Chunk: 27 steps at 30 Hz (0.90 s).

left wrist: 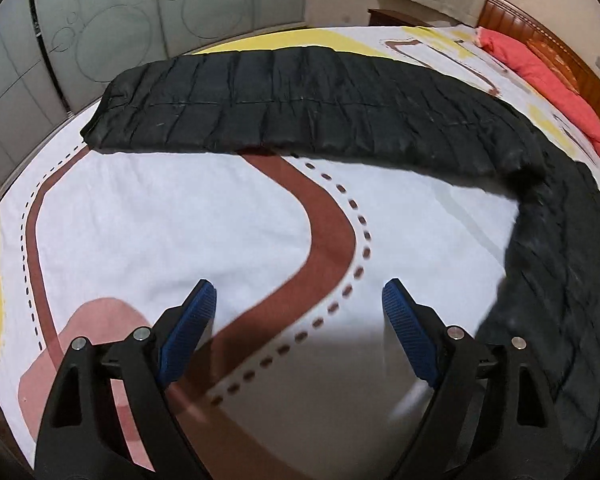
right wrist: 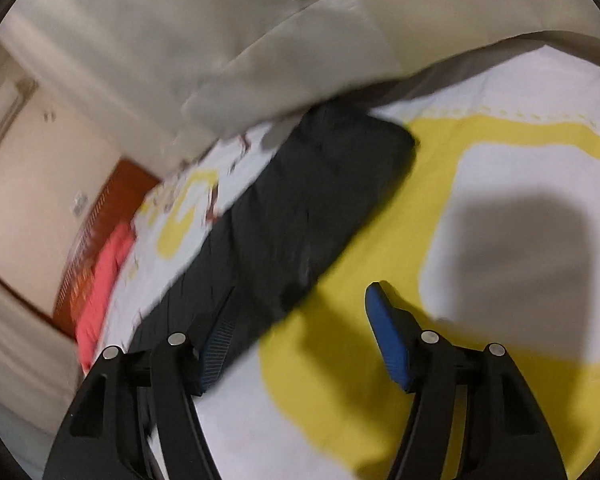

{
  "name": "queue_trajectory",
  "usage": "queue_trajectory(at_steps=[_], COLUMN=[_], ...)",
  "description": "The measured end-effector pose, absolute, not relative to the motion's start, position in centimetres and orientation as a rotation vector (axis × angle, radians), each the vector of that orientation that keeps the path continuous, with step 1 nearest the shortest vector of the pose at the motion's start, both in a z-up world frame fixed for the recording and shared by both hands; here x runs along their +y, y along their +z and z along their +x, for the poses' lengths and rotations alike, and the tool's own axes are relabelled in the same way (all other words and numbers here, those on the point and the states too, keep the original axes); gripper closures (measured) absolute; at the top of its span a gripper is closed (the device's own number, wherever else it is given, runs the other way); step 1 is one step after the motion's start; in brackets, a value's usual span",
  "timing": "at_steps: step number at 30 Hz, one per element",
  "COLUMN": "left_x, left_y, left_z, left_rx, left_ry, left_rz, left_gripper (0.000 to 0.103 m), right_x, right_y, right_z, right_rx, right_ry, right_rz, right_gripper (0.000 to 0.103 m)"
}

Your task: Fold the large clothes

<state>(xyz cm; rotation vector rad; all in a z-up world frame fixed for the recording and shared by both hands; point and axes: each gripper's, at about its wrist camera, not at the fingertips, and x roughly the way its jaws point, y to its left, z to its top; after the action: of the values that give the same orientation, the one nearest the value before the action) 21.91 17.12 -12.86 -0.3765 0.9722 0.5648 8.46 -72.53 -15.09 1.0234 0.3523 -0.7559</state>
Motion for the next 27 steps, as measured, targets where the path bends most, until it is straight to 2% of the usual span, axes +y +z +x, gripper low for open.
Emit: queue_trajectory(at_steps=[5,7,8,9,10,14,18,22,27], left_x=[17.4,17.6,17.8,18.0,18.1,18.5,18.7,19.2,20.3], left_y=[-13.3,-13.4,-13.4,-13.4,-13.4,-13.3,-13.2,-13.3,-13.6], left_z=[22.2,22.3,22.4,22.5,22.6,22.5,22.0,21.3,20.8], left_rx=[0.954,0.95,0.948,0.946,0.946,0.938,0.926,0.916,0.904], left_ry=[0.603,0.613,0.618,0.624,0.625,0.626,0.635,0.643,0.654], left_rz=[-0.366,-0.363,-0.364,-0.366,-0.369,-0.375,-0.363,-0.342,-0.324], left_gripper=[0.012,0.011,0.01,0.01,0.01,0.01,0.01,0.01,0.008], right_x=[-76.3,-76.7,-76.7,-76.9,-77.0,-74.9,-69.0,-60.5,-50.1], right_y=[-15.3,-15.2,-15.0,-15.1,-15.2,-13.4,-8.6,-3.8,-1.6], right_z=[9.1,9.5,9.9,10.4,10.2,10.8,13.7,18.3,24.4], right_rx=[0.24,0.231,0.249,0.263,0.263,0.255,0.256,0.274,0.344], right_ry=[-0.815,-0.835,-0.848,-0.834,-0.801,-0.752,-0.637,-0.481,-0.308], right_rz=[1.007,0.993,0.969,0.968,0.988,0.94,0.767,0.579,0.46], right_gripper=[0.036,0.04,0.06,0.087,0.092,0.094,0.094,0.094,0.094])
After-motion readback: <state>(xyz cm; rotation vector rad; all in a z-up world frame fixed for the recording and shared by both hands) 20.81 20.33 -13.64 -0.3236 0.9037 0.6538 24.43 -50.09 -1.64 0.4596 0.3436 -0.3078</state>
